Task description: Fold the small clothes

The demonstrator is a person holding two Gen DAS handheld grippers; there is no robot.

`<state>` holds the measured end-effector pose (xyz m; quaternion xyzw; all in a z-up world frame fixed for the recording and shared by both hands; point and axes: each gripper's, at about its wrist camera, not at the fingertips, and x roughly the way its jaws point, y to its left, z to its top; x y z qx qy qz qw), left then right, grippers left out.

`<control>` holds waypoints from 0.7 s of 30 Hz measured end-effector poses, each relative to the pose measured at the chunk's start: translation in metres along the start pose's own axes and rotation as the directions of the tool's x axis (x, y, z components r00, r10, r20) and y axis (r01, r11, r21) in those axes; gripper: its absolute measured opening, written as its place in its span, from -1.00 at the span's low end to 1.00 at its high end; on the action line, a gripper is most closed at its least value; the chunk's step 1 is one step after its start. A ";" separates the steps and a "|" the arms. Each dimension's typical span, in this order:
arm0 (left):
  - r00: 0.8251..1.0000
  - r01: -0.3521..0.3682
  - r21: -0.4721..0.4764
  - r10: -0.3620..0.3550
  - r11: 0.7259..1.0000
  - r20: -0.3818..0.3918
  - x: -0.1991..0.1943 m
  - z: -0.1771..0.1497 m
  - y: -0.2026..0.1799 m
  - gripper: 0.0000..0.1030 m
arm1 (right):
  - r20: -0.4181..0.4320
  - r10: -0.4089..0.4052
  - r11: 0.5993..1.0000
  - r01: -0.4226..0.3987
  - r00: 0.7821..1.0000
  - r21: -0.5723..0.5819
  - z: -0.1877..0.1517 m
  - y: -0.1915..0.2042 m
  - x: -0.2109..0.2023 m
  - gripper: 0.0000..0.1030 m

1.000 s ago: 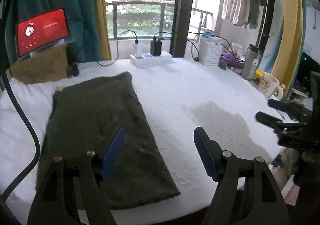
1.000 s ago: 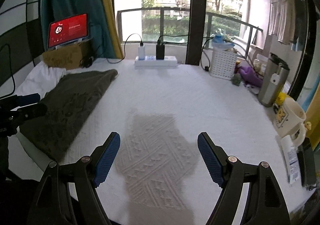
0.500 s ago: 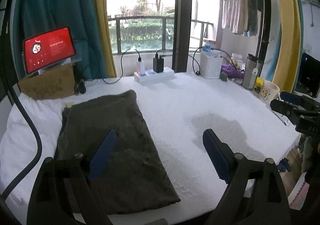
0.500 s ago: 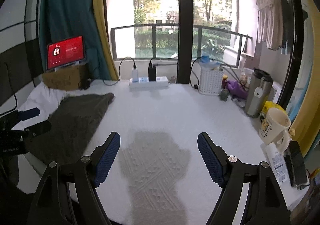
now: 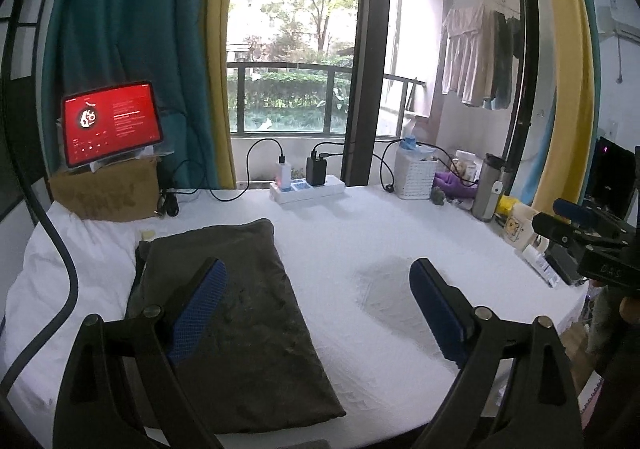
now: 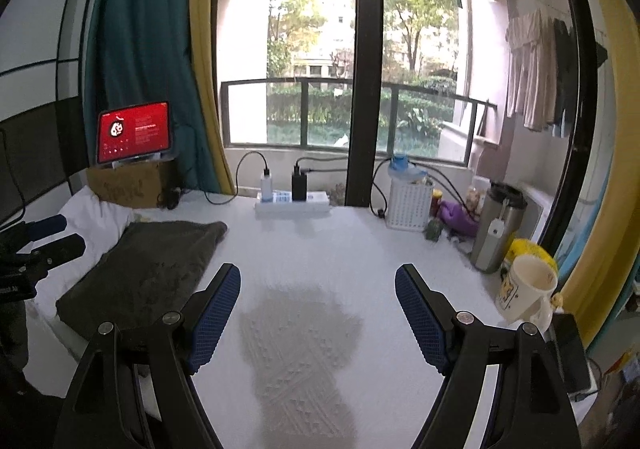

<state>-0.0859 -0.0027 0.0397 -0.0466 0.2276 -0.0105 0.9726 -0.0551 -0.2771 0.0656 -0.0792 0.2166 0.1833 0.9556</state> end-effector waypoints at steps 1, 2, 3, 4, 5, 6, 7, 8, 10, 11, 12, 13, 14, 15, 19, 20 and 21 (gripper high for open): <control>1.000 0.000 0.000 0.000 1.000 0.006 -0.002 0.002 0.000 0.80 | 0.008 0.000 1.000 0.000 1.000 -0.005 0.003 0.001 -0.003 0.58; 1.000 0.000 0.002 0.000 1.000 0.015 -0.004 0.003 0.000 0.80 | 0.015 0.000 1.000 0.000 1.000 -0.007 0.004 0.001 -0.005 0.58; 1.000 0.000 0.006 0.000 1.000 0.025 -0.006 0.005 0.000 0.80 | 0.022 -0.001 1.000 0.001 1.000 -0.008 0.006 0.002 -0.007 0.58; 0.999 -0.002 0.011 0.002 1.000 0.034 -0.008 0.007 0.000 0.80 | 0.030 -0.003 1.000 0.003 1.000 -0.007 0.008 0.003 -0.009 0.59; 0.999 -0.005 0.019 0.004 1.000 0.044 -0.011 0.009 -0.002 0.80 | 0.041 -0.004 1.000 0.004 0.999 -0.004 0.011 0.004 -0.013 0.61; 0.999 -0.007 0.035 0.005 0.999 0.050 -0.013 0.012 -0.003 0.80 | 0.049 -0.003 1.000 0.003 0.999 0.000 0.012 0.004 -0.015 0.70; 0.999 -0.008 0.049 0.005 0.999 0.054 -0.014 0.015 -0.005 0.80 | 0.055 -0.002 1.000 0.002 0.998 0.000 0.014 0.005 -0.016 0.82; 0.998 -0.013 0.066 0.009 0.998 0.063 -0.016 0.019 -0.006 0.80 | 0.061 -0.002 1.000 0.002 0.998 0.000 0.016 0.006 -0.019 0.91; 0.995 -0.038 0.089 0.029 0.995 0.101 -0.023 0.027 -0.009 0.80 | 0.077 -0.003 1.000 0.004 0.997 -0.003 0.021 0.009 -0.024 0.92; 0.992 -0.049 0.099 0.037 0.994 0.120 -0.027 0.031 -0.011 0.80 | 0.084 -0.004 1.000 0.004 0.996 -0.007 0.023 0.011 -0.027 0.92; 0.990 -0.056 0.105 0.041 0.993 0.135 -0.031 0.035 -0.012 0.80 | 0.090 -0.006 1.000 0.007 0.996 -0.010 0.025 0.012 -0.030 0.92; 0.988 -0.058 0.108 0.041 0.992 0.150 -0.035 0.039 -0.012 0.80 | 0.099 -0.009 1.000 0.011 0.995 -0.013 0.027 0.014 -0.033 0.92; 0.986 -0.059 0.110 0.041 0.992 0.161 -0.038 0.042 -0.013 0.80 | 0.105 -0.011 1.000 0.012 0.994 -0.014 0.028 0.015 -0.035 0.92; 0.983 -0.062 0.112 0.041 0.992 0.177 -0.041 0.044 -0.013 0.82 | 0.110 -0.012 1.000 0.014 0.994 -0.013 0.030 0.016 -0.037 0.93; 0.968 -0.078 0.116 0.047 0.990 0.247 -0.058 0.048 -0.015 0.97 | 0.128 -0.030 0.999 0.031 0.991 -0.009 0.039 0.021 -0.047 0.93; 0.966 -0.080 0.116 0.048 0.990 0.254 -0.060 0.048 -0.015 0.97 | 0.134 -0.040 0.999 0.041 0.990 -0.008 0.041 0.023 -0.050 0.93; 0.965 -0.084 0.115 0.052 0.990 0.259 -0.063 0.049 -0.015 0.97 | 0.141 -0.049 0.999 0.051 0.989 -0.008 0.043 0.024 -0.053 0.93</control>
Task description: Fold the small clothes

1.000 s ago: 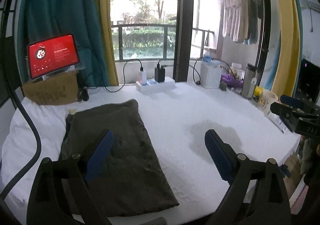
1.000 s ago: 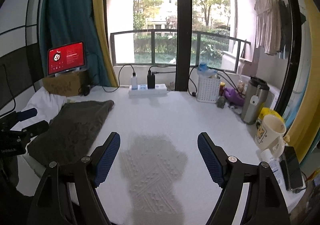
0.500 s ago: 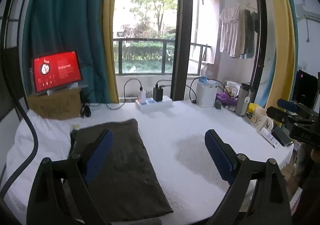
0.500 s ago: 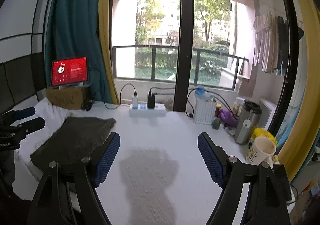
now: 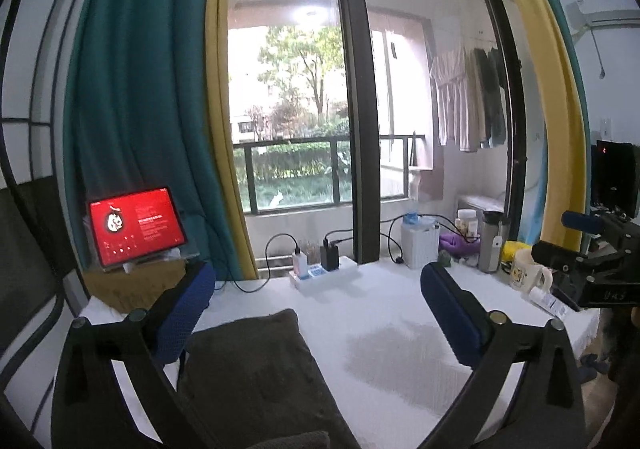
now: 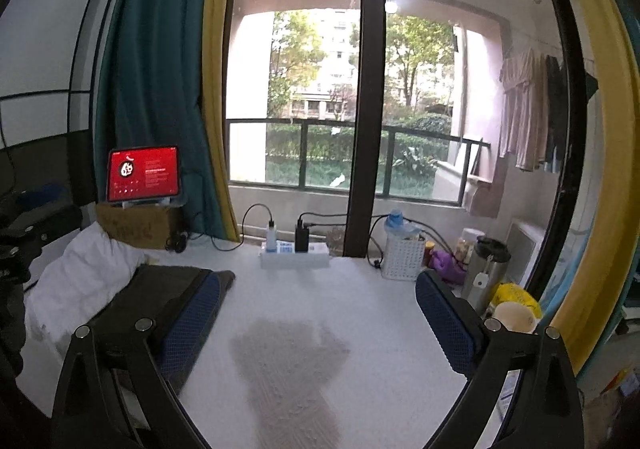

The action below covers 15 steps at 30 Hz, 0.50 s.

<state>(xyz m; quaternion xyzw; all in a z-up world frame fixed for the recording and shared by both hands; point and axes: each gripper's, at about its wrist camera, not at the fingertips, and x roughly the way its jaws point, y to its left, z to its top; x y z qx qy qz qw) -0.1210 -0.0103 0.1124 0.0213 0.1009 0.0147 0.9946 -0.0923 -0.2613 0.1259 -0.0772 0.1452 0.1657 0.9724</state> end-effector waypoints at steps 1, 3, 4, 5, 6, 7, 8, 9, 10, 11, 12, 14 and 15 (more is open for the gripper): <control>1.000 -0.004 -0.002 0.004 1.000 0.003 -0.002 0.001 0.001 0.97 | 0.009 -0.015 1.000 0.015 1.000 0.000 0.003 0.002 -0.004 0.93; 1.000 -0.016 -0.008 0.016 1.000 0.012 -0.004 0.003 0.005 0.97 | 0.024 -0.034 0.999 0.034 0.999 -0.001 0.007 0.006 -0.011 0.93; 1.000 -0.023 -0.010 0.023 1.000 0.014 -0.005 0.005 0.006 0.97 | 0.038 -0.039 0.999 0.039 0.999 -0.009 0.010 0.007 -0.015 0.93; 0.999 -0.031 -0.013 0.031 0.999 0.017 -0.006 0.006 0.008 0.97 | 0.048 -0.040 0.999 0.040 0.998 -0.014 0.012 0.009 -0.018 0.93; 0.999 -0.038 -0.014 0.038 0.999 0.020 -0.007 0.007 0.010 0.97 | 0.055 -0.039 0.999 0.040 0.998 -0.018 0.014 0.011 -0.021 0.93; 0.999 -0.041 -0.016 0.041 0.999 0.024 -0.009 0.008 0.011 0.97 | 0.064 -0.035 0.999 0.036 0.997 -0.020 0.017 0.012 -0.024 0.93; 0.999 -0.044 -0.020 0.045 0.999 0.029 -0.010 0.009 0.013 0.97 | 0.073 -0.030 0.999 0.031 0.997 -0.021 0.020 0.013 -0.027 0.93; 0.998 -0.048 -0.023 0.049 0.999 0.035 -0.011 0.010 0.014 0.97 | 0.081 -0.027 0.999 0.029 0.996 -0.022 0.021 0.015 -0.029 0.93; 0.998 -0.052 -0.025 0.053 0.998 0.040 -0.012 0.011 0.016 0.97 | 0.091 -0.025 0.999 0.027 0.996 -0.024 0.024 0.017 -0.032 0.93; 0.997 -0.056 -0.027 0.057 0.998 0.045 -0.014 0.012 0.018 0.97 | 0.098 -0.023 0.999 0.026 0.995 -0.025 0.026 0.019 -0.034 0.93; 0.997 -0.061 -0.028 0.062 0.998 0.051 -0.016 0.013 0.019 0.97 | 0.104 -0.019 0.999 0.022 0.994 -0.027 0.028 0.020 -0.035 0.93; 0.996 -0.069 -0.030 0.071 0.997 0.060 -0.020 0.014 0.021 0.97 | 0.114 -0.015 0.999 0.018 0.993 -0.030 0.031 0.023 -0.038 0.93; 0.995 -0.075 -0.031 0.077 0.997 0.065 -0.022 0.015 0.022 0.97 | 0.118 -0.015 0.999 0.019 0.993 -0.031 0.032 0.024 -0.039 0.93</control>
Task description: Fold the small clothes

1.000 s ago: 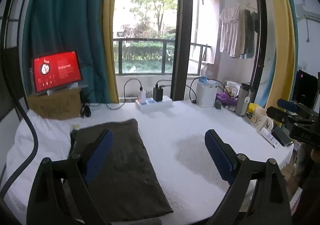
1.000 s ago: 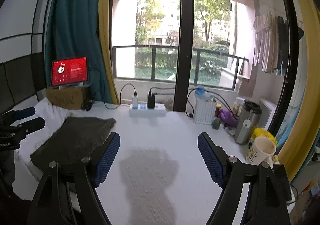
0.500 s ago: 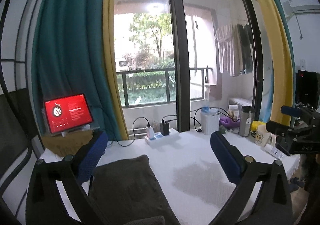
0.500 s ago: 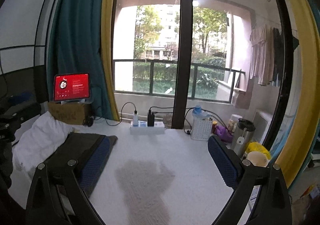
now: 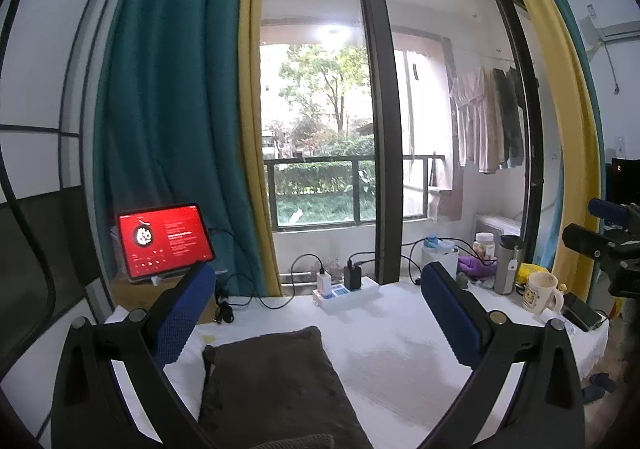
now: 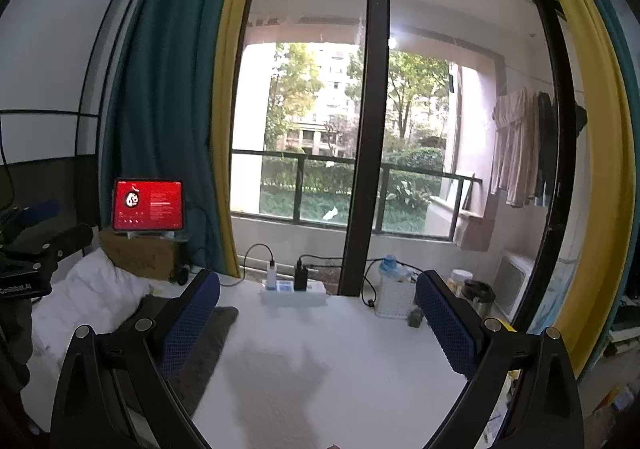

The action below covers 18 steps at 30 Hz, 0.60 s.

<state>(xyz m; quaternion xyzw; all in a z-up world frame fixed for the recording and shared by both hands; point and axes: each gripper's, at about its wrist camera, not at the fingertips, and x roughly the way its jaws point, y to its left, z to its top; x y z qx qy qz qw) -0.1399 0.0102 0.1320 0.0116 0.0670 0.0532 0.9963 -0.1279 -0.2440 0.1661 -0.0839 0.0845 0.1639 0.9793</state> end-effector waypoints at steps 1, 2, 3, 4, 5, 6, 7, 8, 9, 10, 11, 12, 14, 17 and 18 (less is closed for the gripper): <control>1.000 -0.004 0.000 0.004 1.000 0.005 -0.002 0.000 0.001 0.97 | 0.005 -0.002 1.000 0.002 1.000 0.002 0.001 0.001 -0.002 0.93; 1.000 -0.008 0.000 0.008 1.000 0.008 -0.003 0.001 0.003 0.97 | 0.008 -0.001 1.000 0.001 1.000 0.005 0.003 0.001 -0.003 0.93; 1.000 -0.012 -0.001 0.012 1.000 0.008 -0.004 0.001 0.004 0.97 | 0.011 0.000 1.000 0.000 1.000 0.007 0.004 0.001 -0.004 0.93; 1.000 -0.017 -0.002 0.017 1.000 0.007 -0.005 0.002 0.005 0.97 | 0.016 -0.001 1.000 0.001 1.000 0.007 0.006 0.001 -0.005 0.93; 1.000 -0.024 -0.005 0.024 1.000 0.006 -0.005 0.001 0.007 0.97 | 0.019 -0.002 1.000 0.002 1.000 0.006 0.007 0.002 -0.006 0.93; 1.000 -0.030 -0.007 0.030 1.000 0.005 -0.005 0.001 0.009 0.97 | 0.022 -0.001 1.000 0.001 1.000 0.006 0.007 0.003 -0.006 0.93; 0.999 -0.034 -0.010 0.034 0.999 0.006 -0.006 0.000 0.010 0.97 | 0.023 -0.002 1.000 0.002 1.000 0.007 0.007 0.004 -0.007 0.93; 0.999 -0.040 -0.014 0.040 0.999 0.005 -0.006 -0.001 0.011 0.97 | 0.023 -0.002 1.000 0.001 1.000 0.007 0.007 0.004 -0.007 0.93; 0.999 -0.044 -0.018 0.045 0.999 0.004 -0.006 -0.001 0.013 0.97 | 0.022 -0.001 1.000 0.001 1.000 0.008 0.007 0.004 -0.007 0.93; 0.999 -0.046 -0.020 0.046 0.999 0.005 -0.007 -0.002 0.014 0.97 | 0.021 -0.001 1.000 0.001 1.000 0.007 0.006 0.004 -0.007 0.94; 0.999 -0.049 -0.021 0.050 0.999 0.006 -0.008 -0.002 0.015 0.97 | 0.018 0.000 1.000 -0.001 1.000 0.006 0.006 0.005 -0.007 0.94; 0.998 -0.054 -0.021 0.054 0.998 0.009 -0.009 -0.003 0.015 0.97 | 0.016 0.002 1.000 -0.002 1.000 0.004 0.006 0.005 -0.006 0.94; 0.998 -0.056 -0.021 0.057 0.998 0.011 -0.009 -0.003 0.017 0.97 | 0.010 0.006 1.000 -0.006 1.000 0.005 0.006 0.007 -0.005 0.94; 0.998 -0.063 -0.021 0.064 0.998 0.016 -0.011 -0.005 0.019 0.97 | 0.004 0.009 1.000 -0.009 1.000 0.006 0.006 0.009 -0.001 0.94; 0.998 -0.066 -0.021 0.067 0.998 0.016 -0.011 -0.005 0.020 0.97 | 0.002 0.010 1.000 -0.010 1.000 0.006 0.006 0.009 0.000 0.94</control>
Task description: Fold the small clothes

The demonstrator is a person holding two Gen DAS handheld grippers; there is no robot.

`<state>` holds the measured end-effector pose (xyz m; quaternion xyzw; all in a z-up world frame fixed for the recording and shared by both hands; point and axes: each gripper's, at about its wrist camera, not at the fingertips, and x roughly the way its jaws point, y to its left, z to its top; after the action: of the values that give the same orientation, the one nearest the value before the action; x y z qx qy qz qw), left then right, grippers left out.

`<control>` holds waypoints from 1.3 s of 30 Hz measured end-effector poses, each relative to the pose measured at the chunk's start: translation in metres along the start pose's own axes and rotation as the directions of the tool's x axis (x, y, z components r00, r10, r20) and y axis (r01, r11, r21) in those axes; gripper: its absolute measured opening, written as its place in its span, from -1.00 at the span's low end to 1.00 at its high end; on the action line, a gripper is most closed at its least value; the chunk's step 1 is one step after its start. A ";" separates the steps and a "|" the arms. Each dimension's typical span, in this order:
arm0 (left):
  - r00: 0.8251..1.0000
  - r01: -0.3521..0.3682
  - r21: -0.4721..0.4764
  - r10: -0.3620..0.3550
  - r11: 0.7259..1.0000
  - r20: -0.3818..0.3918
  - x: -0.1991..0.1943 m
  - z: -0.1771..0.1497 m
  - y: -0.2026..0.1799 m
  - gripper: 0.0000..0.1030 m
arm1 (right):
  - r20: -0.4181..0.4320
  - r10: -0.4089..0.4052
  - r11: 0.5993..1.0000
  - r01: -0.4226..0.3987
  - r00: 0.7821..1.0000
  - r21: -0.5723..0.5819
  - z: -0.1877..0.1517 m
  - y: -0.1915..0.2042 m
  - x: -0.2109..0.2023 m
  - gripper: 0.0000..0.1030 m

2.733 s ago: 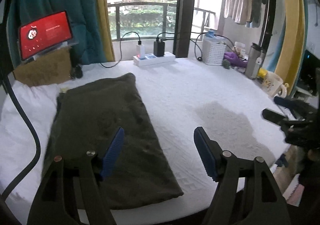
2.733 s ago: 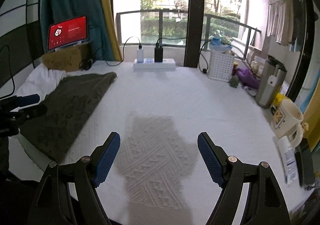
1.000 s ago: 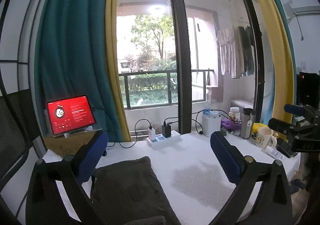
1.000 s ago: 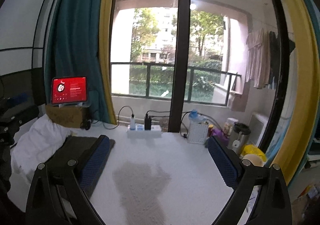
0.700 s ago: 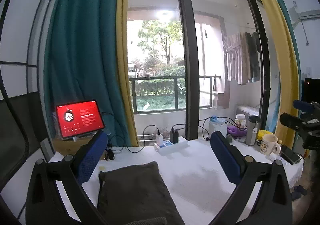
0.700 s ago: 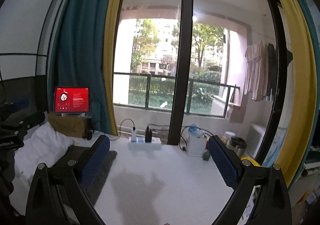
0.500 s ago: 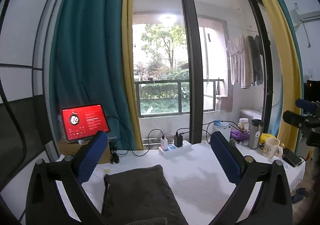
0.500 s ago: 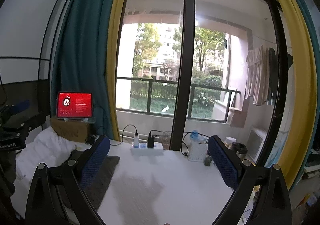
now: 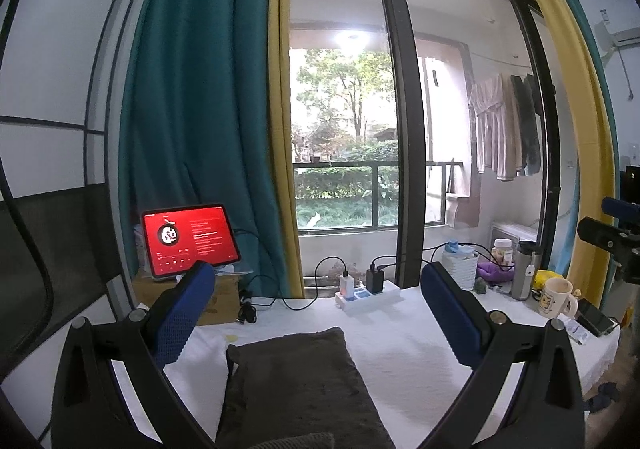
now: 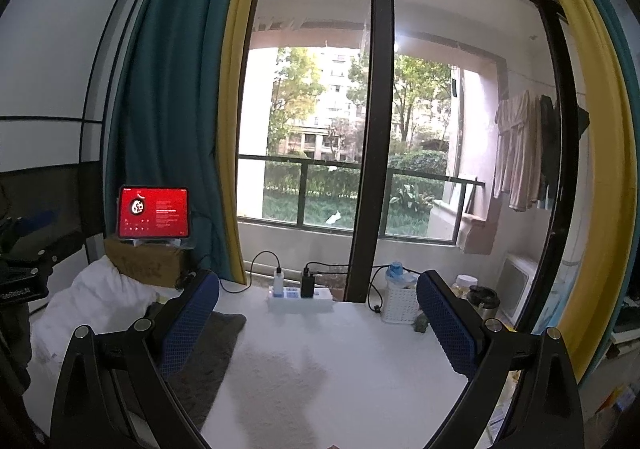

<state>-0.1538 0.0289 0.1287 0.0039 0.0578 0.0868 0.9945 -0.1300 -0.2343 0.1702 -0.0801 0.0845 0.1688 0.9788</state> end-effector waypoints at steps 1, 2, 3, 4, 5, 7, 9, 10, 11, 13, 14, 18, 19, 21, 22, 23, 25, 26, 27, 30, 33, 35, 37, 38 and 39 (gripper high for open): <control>1.000 -0.002 -0.001 0.002 1.000 0.001 0.000 -0.001 0.001 0.97 | -0.001 0.002 1.000 -0.002 1.000 0.002 0.000 -0.002 0.002 0.94; 1.000 -0.004 -0.002 0.004 1.000 0.004 0.000 -0.001 0.002 0.97 | -0.003 0.002 1.000 -0.002 1.000 0.005 0.000 -0.002 0.004 0.94; 1.000 -0.008 -0.002 0.008 1.000 0.006 0.000 -0.001 0.004 0.97 | -0.003 0.002 1.000 -0.002 1.000 0.007 0.001 -0.002 0.006 0.94; 1.000 -0.010 -0.002 0.010 1.000 0.007 0.000 -0.002 0.006 0.97 | -0.001 0.001 1.000 -0.001 1.000 0.008 0.002 0.000 0.007 0.94; 1.000 -0.011 -0.003 0.011 1.000 0.007 0.000 -0.002 0.007 0.97 | 0.000 0.001 1.000 -0.001 1.000 0.008 0.002 0.000 0.008 0.94; 1.000 -0.013 -0.005 0.013 1.000 0.004 0.001 -0.003 0.011 0.97 | -0.001 0.007 1.000 -0.007 1.000 0.006 0.002 0.004 0.010 0.94; 1.000 -0.017 -0.006 0.017 1.000 -0.002 0.002 -0.004 0.014 0.97 | -0.006 0.013 1.000 -0.013 1.000 0.001 0.001 0.007 0.011 0.94; 1.000 -0.018 -0.006 0.018 1.000 -0.003 0.001 -0.004 0.014 0.97 | -0.009 0.015 1.000 -0.015 1.000 -0.002 0.001 0.008 0.013 0.94; 1.000 -0.018 -0.006 0.018 1.000 -0.006 0.001 -0.005 0.014 0.97 | -0.011 0.018 1.000 -0.018 1.000 -0.003 0.001 0.009 0.014 0.94; 1.000 -0.017 -0.004 0.017 1.000 -0.009 0.001 -0.006 0.014 0.97 | -0.016 0.022 1.000 -0.022 1.000 -0.003 0.001 0.010 0.016 0.94; 1.000 -0.016 -0.004 0.016 1.000 -0.010 0.001 -0.007 0.014 0.97 | -0.019 0.022 1.000 -0.023 1.000 -0.005 0.000 0.010 0.017 0.95; 1.000 -0.013 0.000 0.013 1.000 -0.014 0.001 -0.007 0.012 0.97 | -0.022 0.020 1.000 -0.021 1.000 -0.003 0.000 0.006 0.018 0.95; 1.000 -0.014 0.000 0.014 1.000 -0.015 0.002 -0.007 0.012 0.97 | -0.022 0.019 1.000 -0.019 1.000 -0.001 0.000 0.005 0.018 0.95; 1.000 -0.015 0.000 0.015 1.000 -0.015 0.001 -0.006 0.010 0.97 | -0.023 0.017 1.000 -0.017 1.000 0.001 0.000 0.002 0.019 0.95; 1.000 -0.017 0.001 0.017 1.000 -0.015 0.001 -0.006 0.010 0.97 | -0.025 0.017 1.000 -0.017 1.000 0.001 0.000 0.002 0.019 0.95; 1.000 -0.019 0.002 0.019 1.000 -0.016 0.001 -0.006 0.009 0.97 | -0.026 0.016 1.000 -0.016 1.000 0.002 0.000 0.001 0.019 0.95; 1.000 -0.021 0.003 0.021 1.000 -0.020 0.001 -0.006 0.008 0.97 | -0.027 0.016 1.000 -0.016 0.999 0.003 -0.001 0.001 0.019 0.95; 1.000 -0.021 0.004 0.021 1.000 -0.021 0.002 -0.006 0.008 0.97 | -0.028 0.016 1.000 -0.016 0.999 0.004 -0.001 0.001 0.020 0.95; 1.000 -0.020 0.004 0.020 1.000 -0.022 0.002 -0.006 0.007 0.97 | -0.027 0.016 1.000 -0.016 1.000 0.005 -0.001 0.001 0.019 0.95; 1.000 -0.016 0.004 0.016 1.000 -0.021 0.002 -0.006 0.007 0.97 | -0.027 0.015 1.000 -0.015 1.000 0.005 -0.001 0.001 0.019 0.95; 1.000 -0.014 0.002 0.014 1.000 -0.019 0.002 -0.007 0.007 0.97 | -0.029 0.015 1.000 -0.014 0.999 0.003 -0.002 0.001 0.019 0.95; 1.000 -0.012 0.000 0.012 1.000 -0.021 0.003 -0.007 0.007 0.97 | -0.030 0.015 1.000 -0.015 0.999 0.004 -0.002 0.001 0.019 0.95; 1.000 -0.009 0.001 0.009 1.000 -0.024 0.003 -0.008 0.006 0.97 | -0.030 0.015 1.000 -0.014 0.999 0.005 -0.002 0.001 0.020 0.95; 1.000 -0.009 0.001 0.009 1.000 -0.024 0.003 -0.008 0.005 0.97 | -0.030 0.014 1.000 -0.014 0.999 0.005 -0.002 0.001 0.020 0.95; 1.000 -0.008 0.003 0.008 1.000 -0.025 0.003 -0.008 0.004 0.97 | -0.032 0.013 1.000 -0.013 0.999 0.006 -0.003 0.002 0.020 0.95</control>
<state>-0.1528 0.0330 0.1209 0.0042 0.0706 0.0906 0.9934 -0.1124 -0.2268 0.1637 -0.0793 0.1010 0.1734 0.9764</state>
